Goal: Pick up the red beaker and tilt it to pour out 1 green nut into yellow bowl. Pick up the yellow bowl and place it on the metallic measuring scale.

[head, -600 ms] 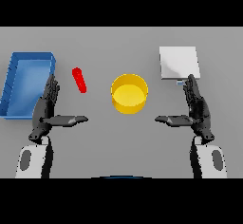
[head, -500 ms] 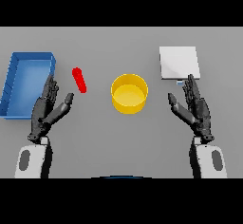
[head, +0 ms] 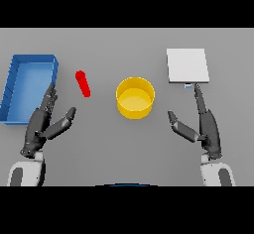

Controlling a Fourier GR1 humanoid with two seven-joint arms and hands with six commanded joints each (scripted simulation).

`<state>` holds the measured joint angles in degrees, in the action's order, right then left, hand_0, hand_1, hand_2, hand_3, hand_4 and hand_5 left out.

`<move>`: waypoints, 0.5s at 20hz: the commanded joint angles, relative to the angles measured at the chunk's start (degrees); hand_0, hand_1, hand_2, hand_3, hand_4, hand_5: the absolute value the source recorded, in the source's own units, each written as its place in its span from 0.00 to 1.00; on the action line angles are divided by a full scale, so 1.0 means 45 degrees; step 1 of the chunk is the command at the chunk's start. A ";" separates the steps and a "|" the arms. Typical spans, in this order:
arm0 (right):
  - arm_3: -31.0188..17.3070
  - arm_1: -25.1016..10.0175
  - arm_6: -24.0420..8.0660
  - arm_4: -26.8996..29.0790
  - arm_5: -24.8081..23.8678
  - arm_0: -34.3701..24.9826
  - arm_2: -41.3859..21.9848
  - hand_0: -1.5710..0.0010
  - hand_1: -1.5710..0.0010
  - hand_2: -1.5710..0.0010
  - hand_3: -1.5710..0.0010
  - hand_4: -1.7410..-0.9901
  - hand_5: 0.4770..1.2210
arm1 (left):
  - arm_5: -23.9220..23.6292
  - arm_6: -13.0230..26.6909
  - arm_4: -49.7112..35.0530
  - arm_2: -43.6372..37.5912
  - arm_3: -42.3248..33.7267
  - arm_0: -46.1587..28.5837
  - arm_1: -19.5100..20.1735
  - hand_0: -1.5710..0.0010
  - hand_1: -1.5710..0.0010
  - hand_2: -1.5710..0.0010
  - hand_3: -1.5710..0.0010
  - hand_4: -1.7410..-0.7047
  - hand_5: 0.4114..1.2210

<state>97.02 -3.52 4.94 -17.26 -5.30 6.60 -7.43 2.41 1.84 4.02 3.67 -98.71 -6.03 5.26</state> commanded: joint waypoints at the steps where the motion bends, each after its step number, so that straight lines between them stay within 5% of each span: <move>1: -0.0003 0.0115 -0.0063 -0.0054 -0.0024 0.0066 -0.0095 1.00 1.00 1.00 1.00 0.76 0.16 | 0.0034 0.0007 0.0107 0.0086 -0.0029 -0.0055 0.0039 1.00 1.00 1.00 1.00 0.56 0.24; 10: 0.0293 0.0205 -0.0073 0.0516 0.0346 0.0117 -0.0045 1.00 1.00 1.00 1.00 0.65 0.21 | -0.0413 -0.0519 0.1186 0.0157 0.3041 0.2090 -0.0283 1.00 1.00 1.00 1.00 0.50 0.26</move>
<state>98.34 -2.59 4.58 -14.93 -3.75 7.11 -7.63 0.54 -0.27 9.37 4.38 -85.04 3.43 3.97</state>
